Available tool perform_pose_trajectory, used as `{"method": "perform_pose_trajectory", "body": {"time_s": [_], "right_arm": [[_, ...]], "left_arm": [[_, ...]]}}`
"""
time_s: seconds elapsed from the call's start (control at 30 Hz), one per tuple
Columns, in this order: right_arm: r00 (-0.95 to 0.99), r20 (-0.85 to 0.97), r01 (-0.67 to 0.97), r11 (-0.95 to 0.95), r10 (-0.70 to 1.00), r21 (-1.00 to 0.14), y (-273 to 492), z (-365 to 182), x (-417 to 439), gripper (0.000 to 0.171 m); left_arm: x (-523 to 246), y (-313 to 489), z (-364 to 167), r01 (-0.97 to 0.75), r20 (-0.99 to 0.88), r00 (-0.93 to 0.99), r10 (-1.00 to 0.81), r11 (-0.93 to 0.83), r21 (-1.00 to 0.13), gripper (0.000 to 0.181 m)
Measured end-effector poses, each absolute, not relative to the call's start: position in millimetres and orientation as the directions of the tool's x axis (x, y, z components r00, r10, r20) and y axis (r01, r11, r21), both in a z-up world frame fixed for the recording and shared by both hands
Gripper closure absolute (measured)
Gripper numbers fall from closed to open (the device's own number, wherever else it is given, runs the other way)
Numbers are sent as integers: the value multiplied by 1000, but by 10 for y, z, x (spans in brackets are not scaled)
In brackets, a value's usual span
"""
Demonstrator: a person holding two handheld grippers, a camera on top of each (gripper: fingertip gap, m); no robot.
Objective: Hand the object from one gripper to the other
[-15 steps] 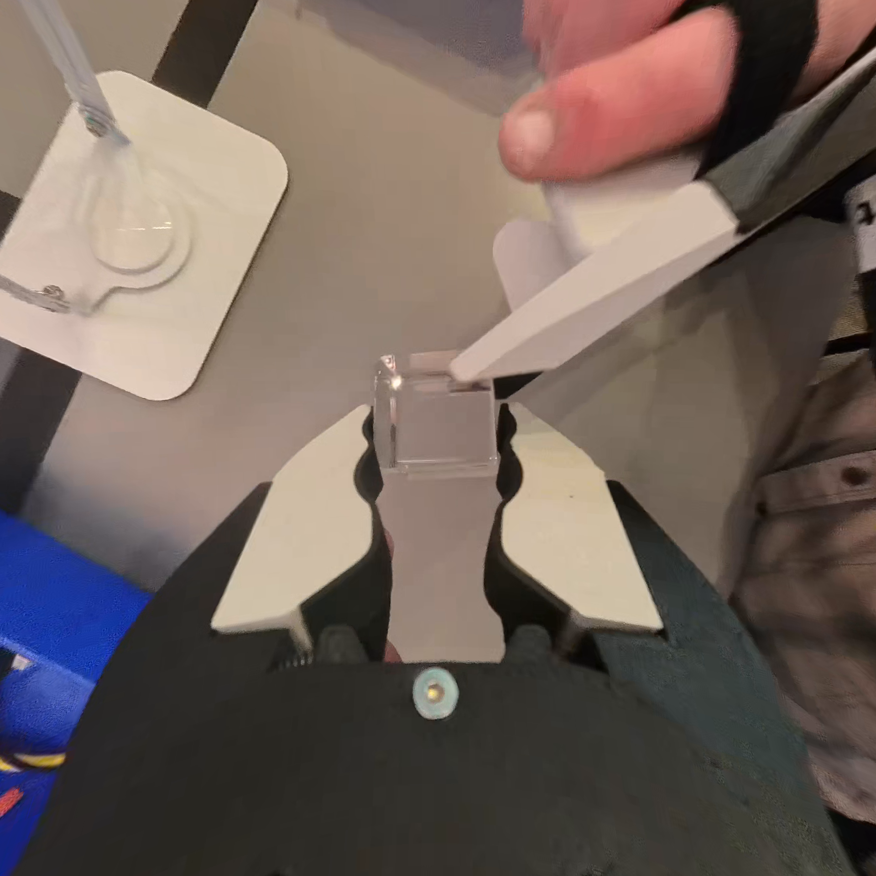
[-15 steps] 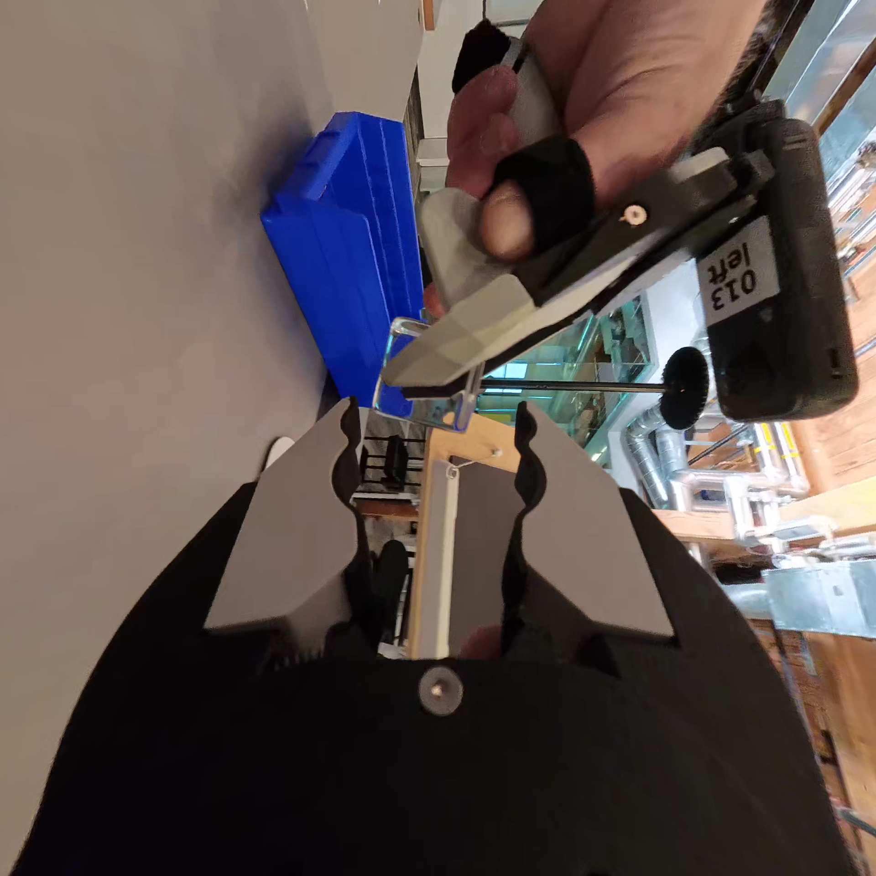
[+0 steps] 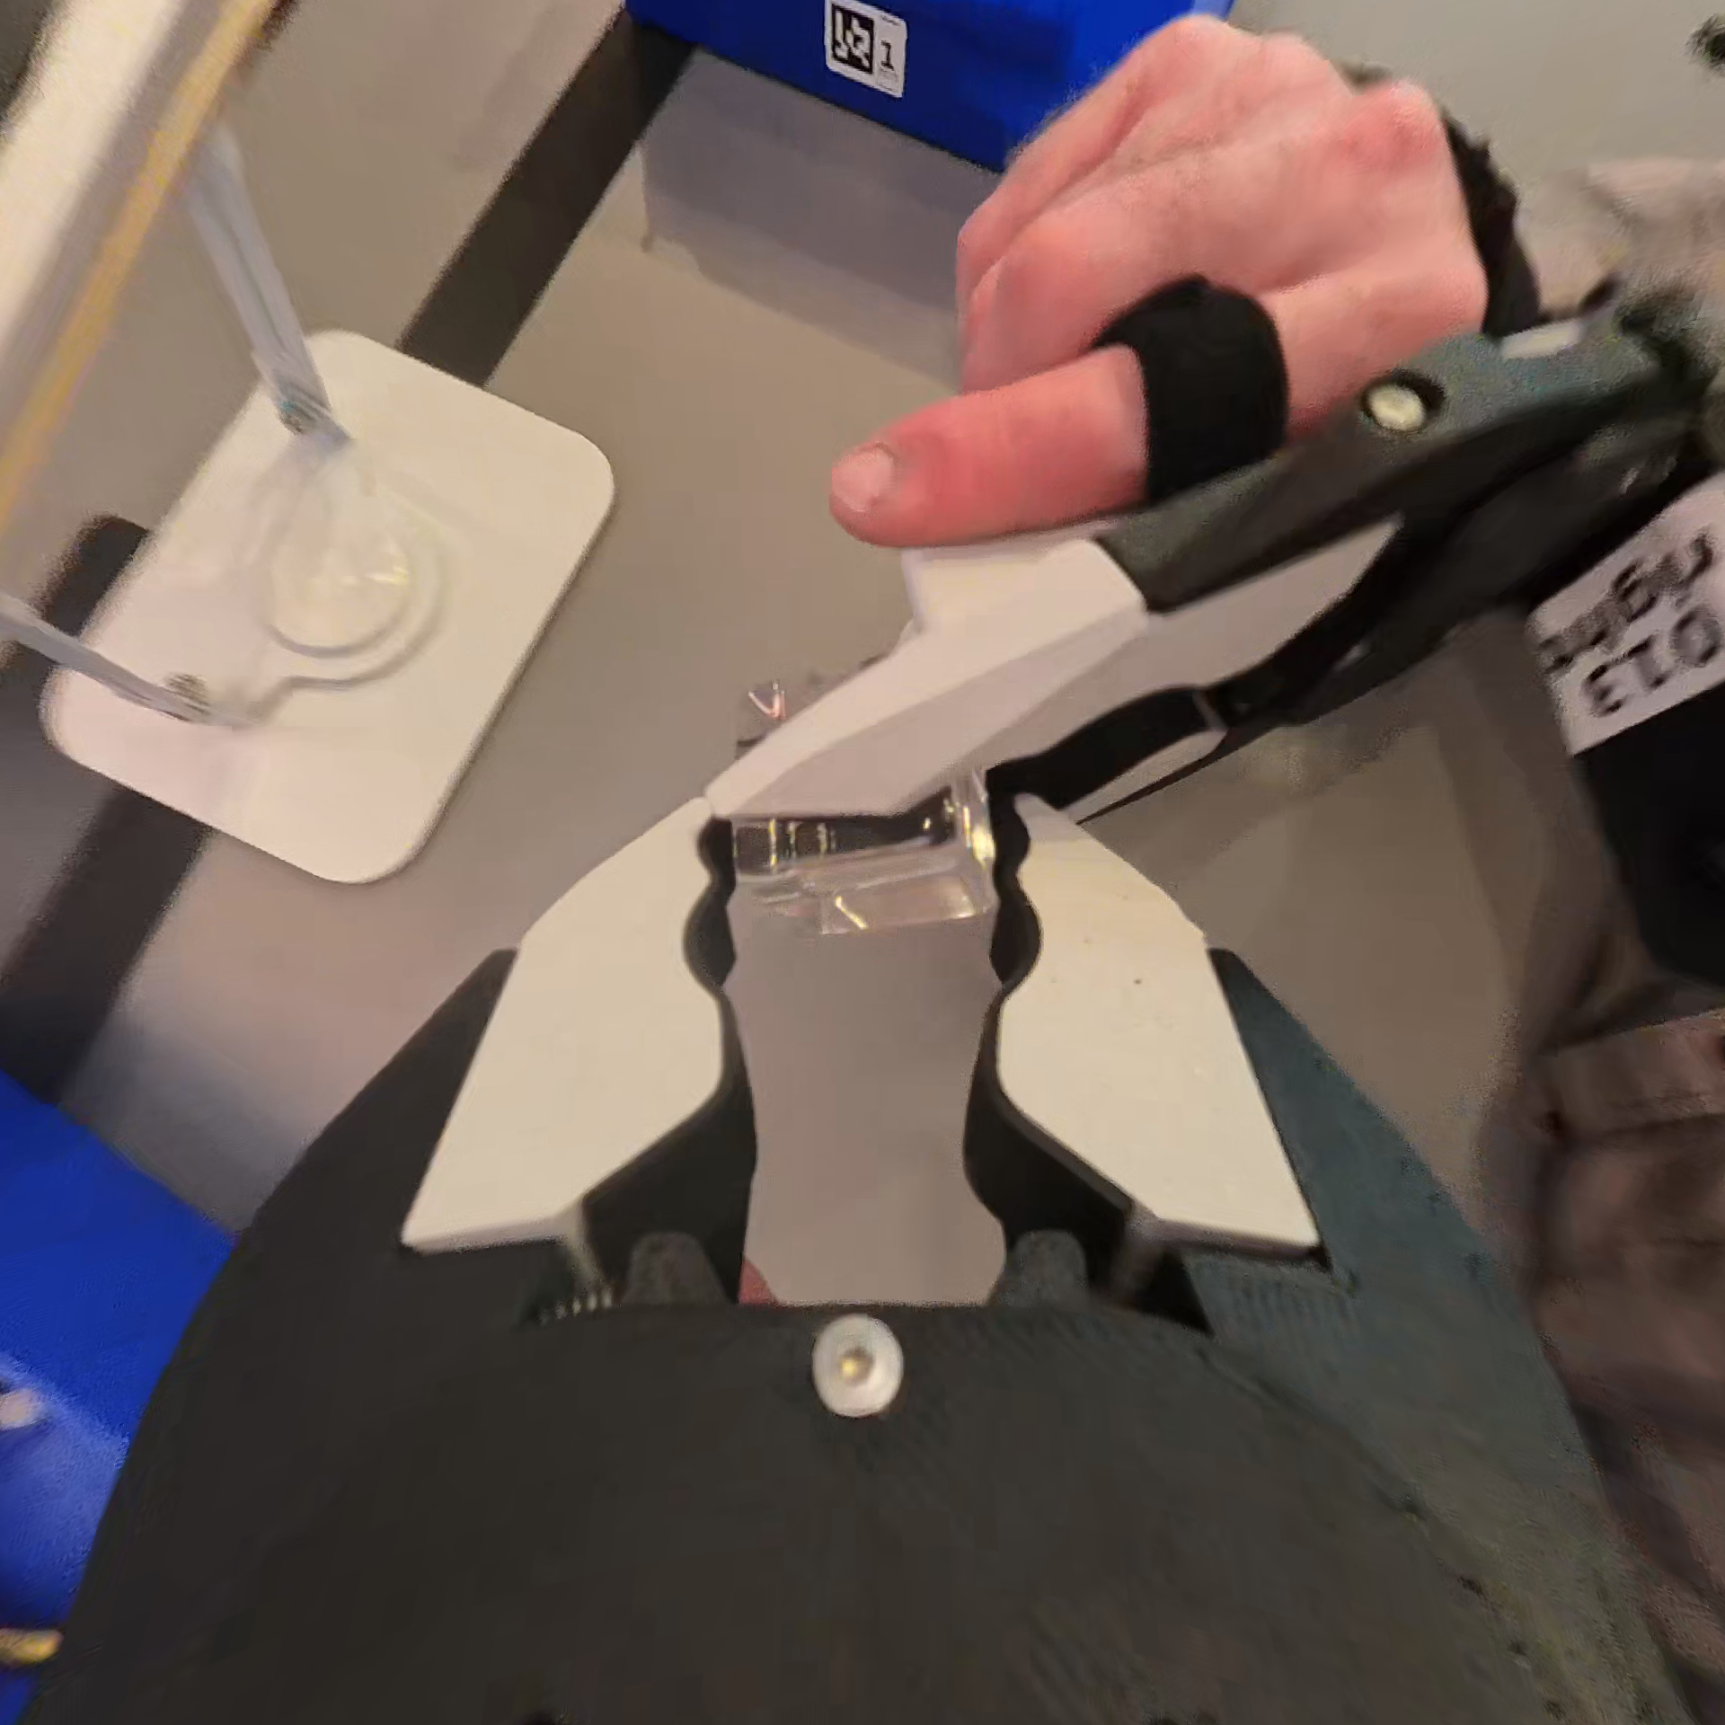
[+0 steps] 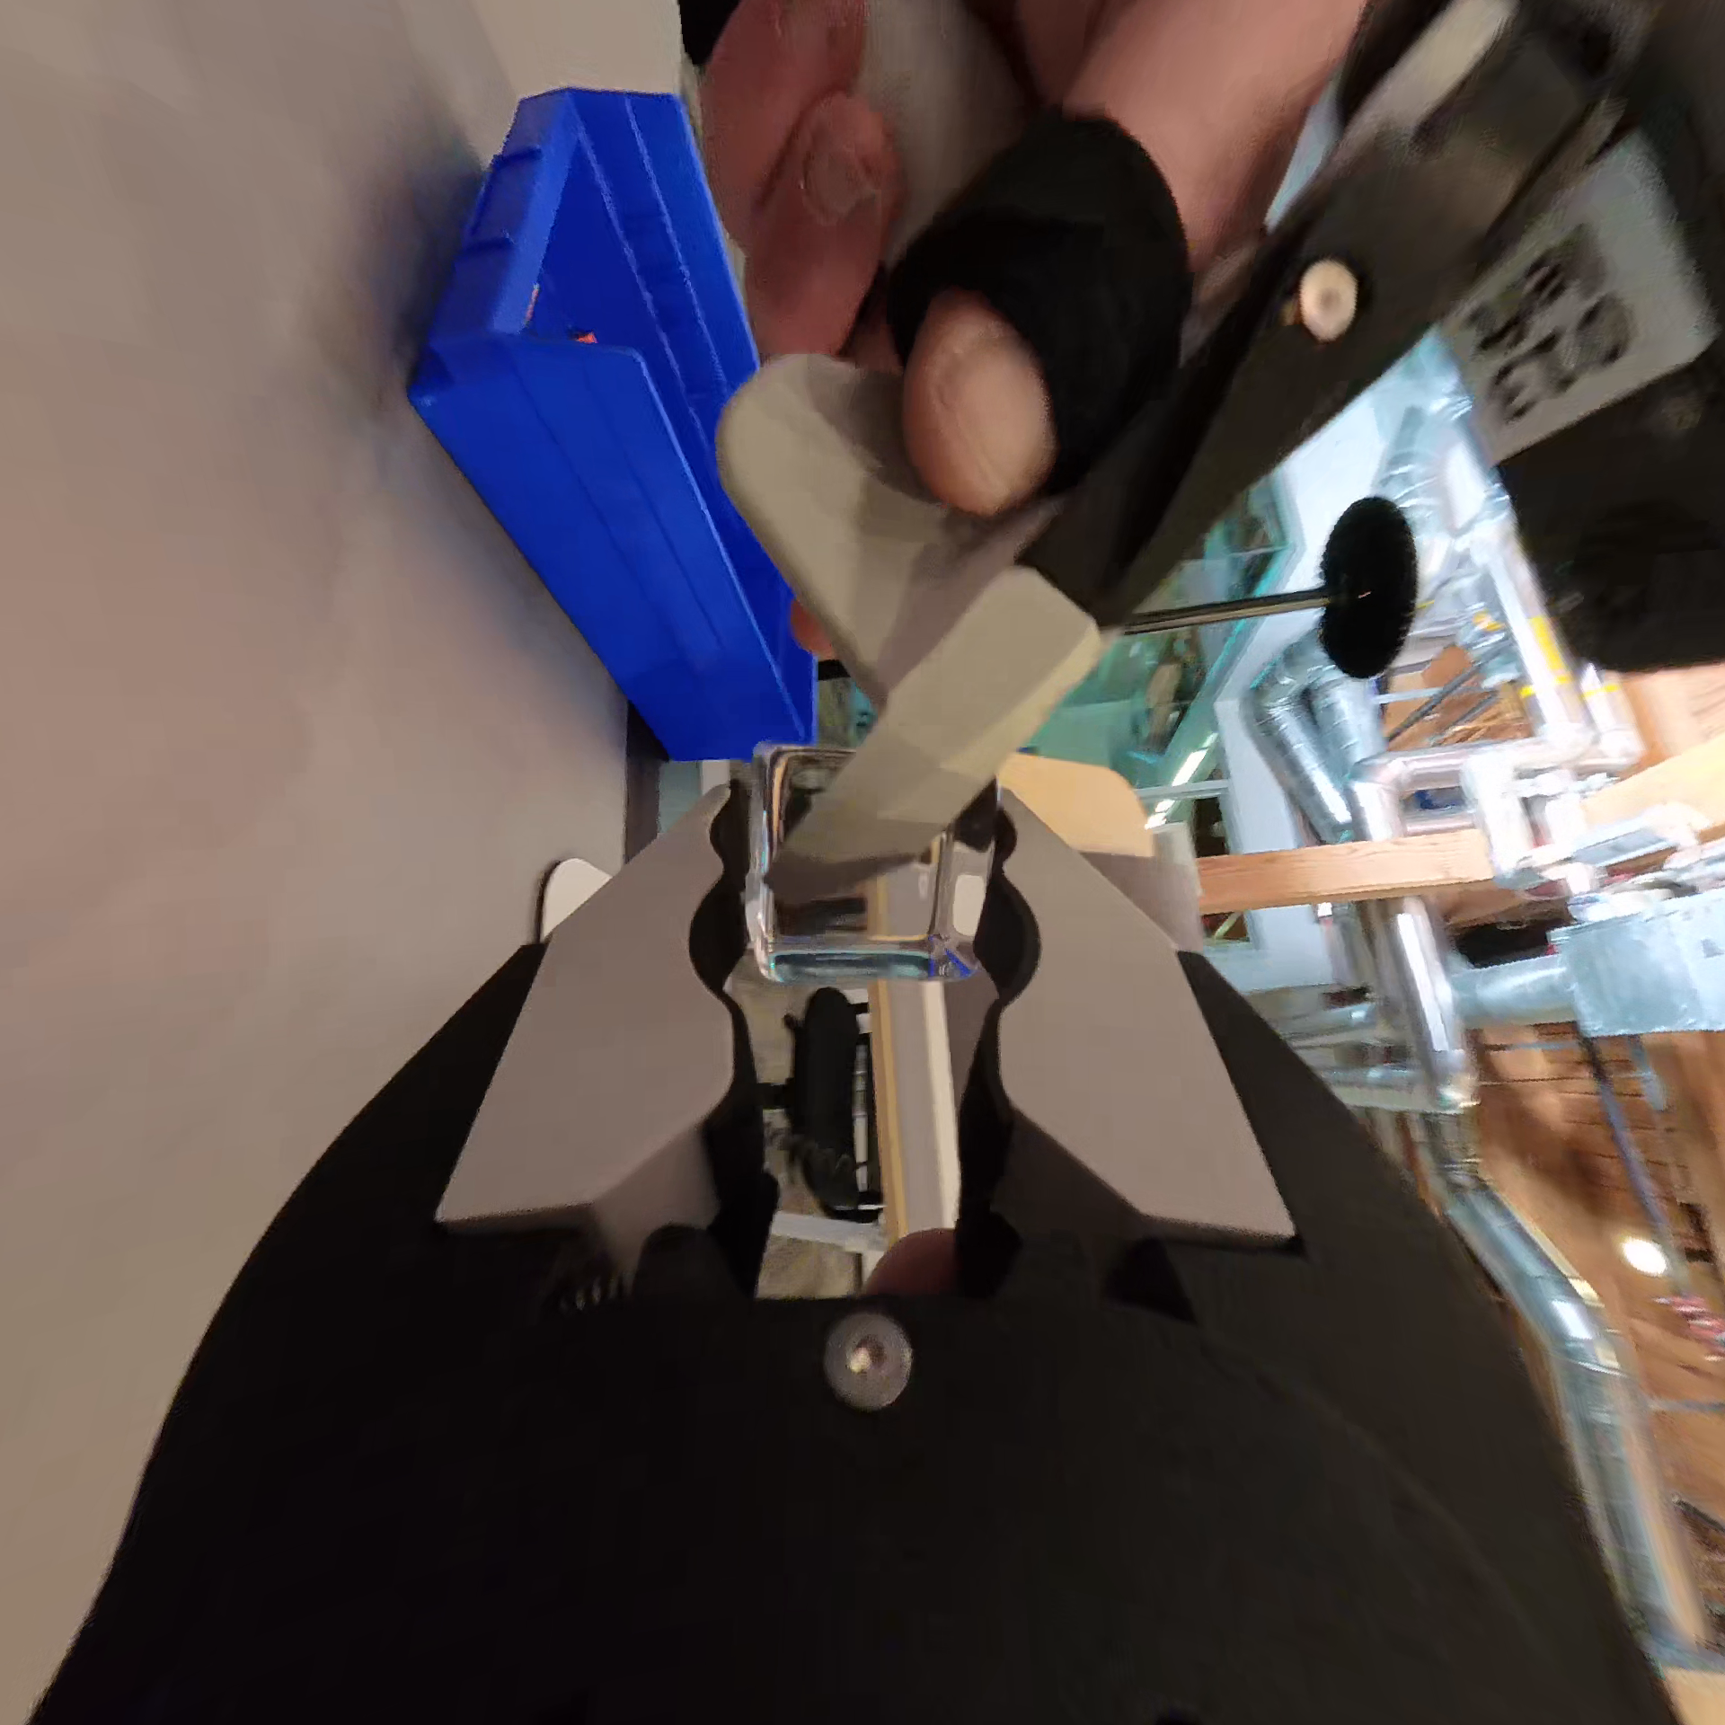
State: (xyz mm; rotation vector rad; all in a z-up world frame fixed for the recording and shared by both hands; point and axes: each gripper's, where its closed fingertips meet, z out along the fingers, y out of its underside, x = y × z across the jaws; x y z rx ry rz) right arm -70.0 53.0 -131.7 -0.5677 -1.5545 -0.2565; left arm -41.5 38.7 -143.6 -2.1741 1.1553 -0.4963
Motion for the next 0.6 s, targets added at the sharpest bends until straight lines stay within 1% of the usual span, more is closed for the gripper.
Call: {"method": "perform_pose_trajectory", "body": {"time_s": [0.03,0.1,0.13,0.17,0.23,0.3,0.4,0.43,0.5,0.6], "right_arm": [[21,969,493,841,247,-225,545,-1325,-683,126],[-2,944,490,824,329,-286,584,-1358,-643,127],[-29,923,487,812,383,-321,589,-1401,-623,127],[-45,888,479,790,457,-383,584,-1434,-605,127],[-103,794,466,735,599,-494,540,-1520,-562,125],[-167,678,451,667,716,-593,454,-1591,-513,126],[-282,473,408,550,835,-729,231,-1634,-435,126],[-327,403,397,511,855,-762,145,-1643,-401,126],[-421,297,382,464,857,-799,-22,-1676,-317,127],[-539,220,366,461,813,-809,-230,-1742,-199,127]], "left_arm": [[-432,405,-1405,-633,-39,534,-845,-369,-681,123],[-460,428,-1330,-706,-220,494,-841,-240,-666,120],[-465,420,-1293,-756,-329,449,-831,-157,-635,120],[-474,411,-1262,-810,-443,391,-807,-74,-582,118],[-445,360,-1198,-896,-653,222,-724,112,-429,119],[-354,280,-1160,-930,-808,23,-589,284,-234,119],[-200,135,-1271,-892,-882,-259,-395,449,61,115],[-155,94,-1327,-865,-881,-324,-344,485,129,115],[-84,38,-1422,-827,-874,-392,-288,526,198,114],[40,-54,-1531,-787,-860,-434,-268,578,217,118]]}}
